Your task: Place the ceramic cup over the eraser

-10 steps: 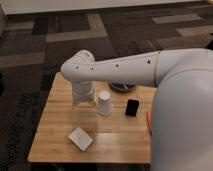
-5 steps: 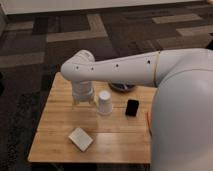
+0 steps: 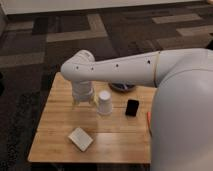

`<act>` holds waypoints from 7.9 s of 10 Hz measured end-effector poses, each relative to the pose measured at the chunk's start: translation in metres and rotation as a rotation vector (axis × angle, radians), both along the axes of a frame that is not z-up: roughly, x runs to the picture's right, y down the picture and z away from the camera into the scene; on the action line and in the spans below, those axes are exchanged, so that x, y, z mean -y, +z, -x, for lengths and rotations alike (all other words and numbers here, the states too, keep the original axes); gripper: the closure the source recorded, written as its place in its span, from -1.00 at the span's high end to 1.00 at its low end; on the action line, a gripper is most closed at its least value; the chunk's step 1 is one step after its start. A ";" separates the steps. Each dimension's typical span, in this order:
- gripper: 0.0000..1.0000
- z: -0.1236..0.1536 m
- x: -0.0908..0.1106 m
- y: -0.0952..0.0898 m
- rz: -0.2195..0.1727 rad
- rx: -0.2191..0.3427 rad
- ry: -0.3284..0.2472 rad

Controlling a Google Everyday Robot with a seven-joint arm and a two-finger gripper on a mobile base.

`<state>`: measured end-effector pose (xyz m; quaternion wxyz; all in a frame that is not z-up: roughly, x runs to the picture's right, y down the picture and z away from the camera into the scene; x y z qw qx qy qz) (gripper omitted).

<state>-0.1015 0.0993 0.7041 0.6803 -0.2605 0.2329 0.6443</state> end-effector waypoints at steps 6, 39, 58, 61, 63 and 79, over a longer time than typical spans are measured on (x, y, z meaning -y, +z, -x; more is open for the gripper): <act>0.30 0.000 0.000 0.000 0.000 0.000 0.000; 0.30 -0.085 0.043 0.059 -0.005 -0.048 0.029; -1.00 -0.093 0.056 0.054 -0.049 -0.118 0.048; -1.00 -0.094 0.078 0.025 -0.101 -0.130 0.064; -1.00 -0.099 0.093 -0.001 -0.130 -0.137 0.066; -1.00 -0.198 0.105 -0.081 -0.169 -0.261 0.256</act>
